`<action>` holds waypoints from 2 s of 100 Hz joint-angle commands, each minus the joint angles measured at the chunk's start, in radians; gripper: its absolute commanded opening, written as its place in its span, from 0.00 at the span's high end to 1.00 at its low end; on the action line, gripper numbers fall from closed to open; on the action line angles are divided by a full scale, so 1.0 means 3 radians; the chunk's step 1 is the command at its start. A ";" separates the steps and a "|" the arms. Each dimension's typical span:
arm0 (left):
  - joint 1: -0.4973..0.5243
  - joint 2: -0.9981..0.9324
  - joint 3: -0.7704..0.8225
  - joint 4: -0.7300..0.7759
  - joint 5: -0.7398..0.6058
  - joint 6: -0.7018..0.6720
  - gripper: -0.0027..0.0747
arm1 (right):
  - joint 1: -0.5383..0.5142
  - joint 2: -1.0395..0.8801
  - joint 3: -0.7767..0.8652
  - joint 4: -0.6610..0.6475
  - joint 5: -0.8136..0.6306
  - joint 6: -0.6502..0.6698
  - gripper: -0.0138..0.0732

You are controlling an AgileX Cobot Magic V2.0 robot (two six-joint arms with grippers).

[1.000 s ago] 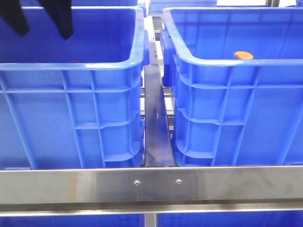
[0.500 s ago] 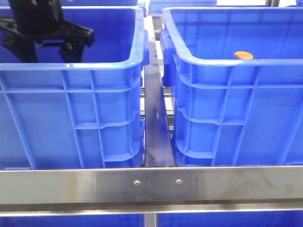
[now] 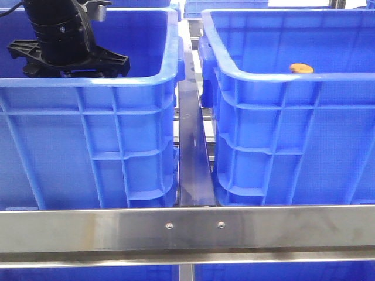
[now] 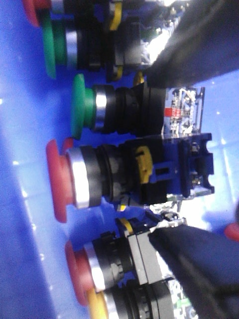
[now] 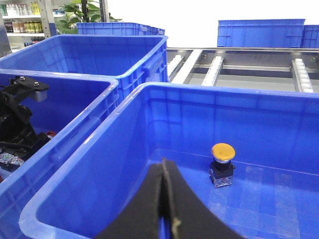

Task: Pick red and yellow buttons and place in box
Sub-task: 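Close the left gripper on a red push-button switch, then lift the red button with the left gripper toward the gap between bins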

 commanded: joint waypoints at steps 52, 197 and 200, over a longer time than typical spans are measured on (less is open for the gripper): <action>-0.0017 -0.0203 -0.0103 0.0050 -0.0043 -0.0041 0.72 | 0.0000 -0.0004 -0.0084 0.0128 0.0061 -0.0016 0.91; -0.0023 -0.1155 -0.0103 -0.3900 0.1156 0.3242 0.72 | 0.0000 -0.0004 -0.0084 0.0156 0.0078 -0.0016 0.91; -0.0023 -0.1149 -0.0103 -0.3958 0.1200 0.3243 0.72 | 0.0000 -0.0004 -0.0084 0.0159 0.0081 -0.0016 0.91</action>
